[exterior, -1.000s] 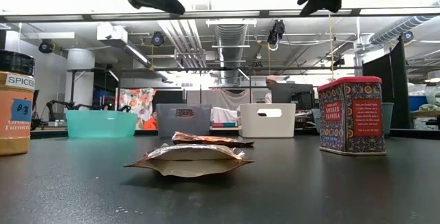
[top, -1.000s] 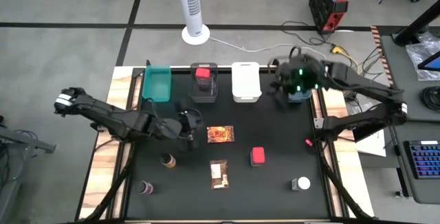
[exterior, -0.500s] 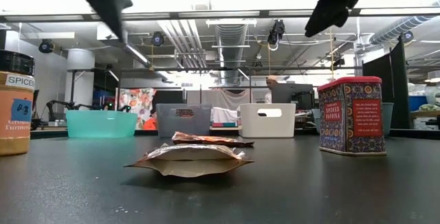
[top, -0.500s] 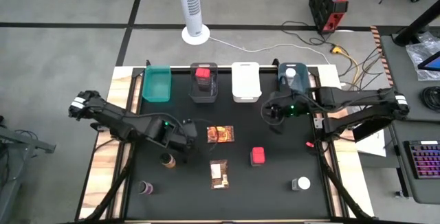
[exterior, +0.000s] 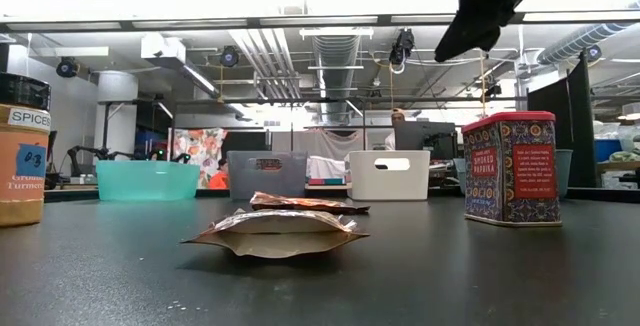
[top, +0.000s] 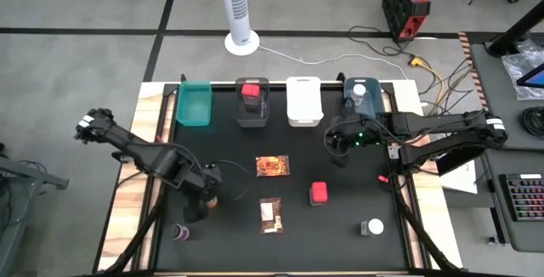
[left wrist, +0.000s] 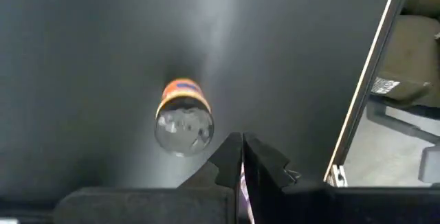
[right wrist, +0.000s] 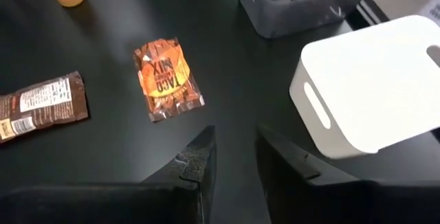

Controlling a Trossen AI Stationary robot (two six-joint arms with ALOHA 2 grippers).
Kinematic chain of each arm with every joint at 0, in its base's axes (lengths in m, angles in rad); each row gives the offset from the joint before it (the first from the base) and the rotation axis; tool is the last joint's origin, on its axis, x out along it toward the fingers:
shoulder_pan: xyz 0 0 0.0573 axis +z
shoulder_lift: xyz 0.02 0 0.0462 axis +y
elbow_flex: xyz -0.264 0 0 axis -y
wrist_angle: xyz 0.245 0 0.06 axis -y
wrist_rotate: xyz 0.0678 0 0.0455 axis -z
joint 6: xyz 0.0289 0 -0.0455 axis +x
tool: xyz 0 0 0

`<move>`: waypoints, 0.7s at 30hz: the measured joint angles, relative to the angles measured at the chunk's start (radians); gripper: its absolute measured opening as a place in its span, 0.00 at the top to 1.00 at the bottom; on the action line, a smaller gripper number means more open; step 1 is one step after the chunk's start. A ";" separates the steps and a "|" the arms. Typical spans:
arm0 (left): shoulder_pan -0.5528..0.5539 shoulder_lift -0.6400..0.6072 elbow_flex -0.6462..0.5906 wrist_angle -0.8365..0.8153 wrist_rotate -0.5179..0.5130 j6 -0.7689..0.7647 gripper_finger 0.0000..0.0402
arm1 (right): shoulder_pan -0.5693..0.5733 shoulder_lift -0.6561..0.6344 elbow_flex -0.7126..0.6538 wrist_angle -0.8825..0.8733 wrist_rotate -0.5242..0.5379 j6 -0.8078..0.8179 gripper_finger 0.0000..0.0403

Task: Sort spices by type
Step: Put the top black seasoning bottle into the green bin

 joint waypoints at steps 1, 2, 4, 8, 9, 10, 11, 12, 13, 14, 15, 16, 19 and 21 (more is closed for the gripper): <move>-0.010 -0.002 -0.004 -0.007 -0.010 -0.005 1.00 | 0.000 0.000 0.000 0.008 0.000 -0.008 0.78; -0.017 -0.003 -0.007 -0.015 -0.011 -0.007 1.00 | 0.000 0.000 0.000 0.016 0.000 -0.019 0.78; -0.033 -0.003 -0.009 -0.016 -0.014 -0.007 1.00 | 0.000 0.000 0.000 0.033 0.000 -0.038 0.78; -0.040 0.012 -0.010 -0.016 -0.063 -0.023 1.00 | 0.000 0.000 0.000 0.053 0.000 -0.062 0.76; -0.039 0.017 -0.010 -0.016 -0.059 -0.026 0.99 | 0.000 0.000 0.000 0.052 0.000 -0.065 0.75; -0.039 0.022 -0.010 -0.015 -0.051 -0.028 0.98 | 0.000 0.000 0.000 0.052 0.000 -0.065 0.74; -0.039 0.025 -0.010 -0.015 -0.044 -0.031 0.96 | 0.000 0.000 0.000 0.052 0.000 -0.065 0.74; -0.041 0.029 -0.010 -0.015 -0.037 -0.036 0.94 | 0.000 0.000 0.000 0.052 0.000 -0.065 0.73; -0.041 0.032 -0.010 -0.015 -0.034 -0.042 0.91 | 0.000 0.000 0.000 0.052 0.000 -0.065 0.72; -0.041 0.036 -0.010 -0.015 -0.034 -0.047 0.88 | 0.000 0.000 0.000 0.052 0.000 -0.064 0.71; -0.041 0.040 -0.010 -0.014 -0.033 -0.050 0.85 | 0.000 0.000 0.000 0.052 0.000 -0.064 0.71; -0.041 0.044 -0.010 -0.014 -0.034 -0.050 0.81 | 0.000 0.000 0.000 0.052 0.000 -0.064 0.70; -0.041 0.058 -0.010 -0.015 -0.038 -0.061 0.68 | 0.000 0.001 0.000 0.052 0.000 -0.064 0.68; -0.041 0.069 -0.010 -0.017 -0.038 -0.072 0.58 | 0.000 0.001 0.000 0.052 0.000 -0.064 0.67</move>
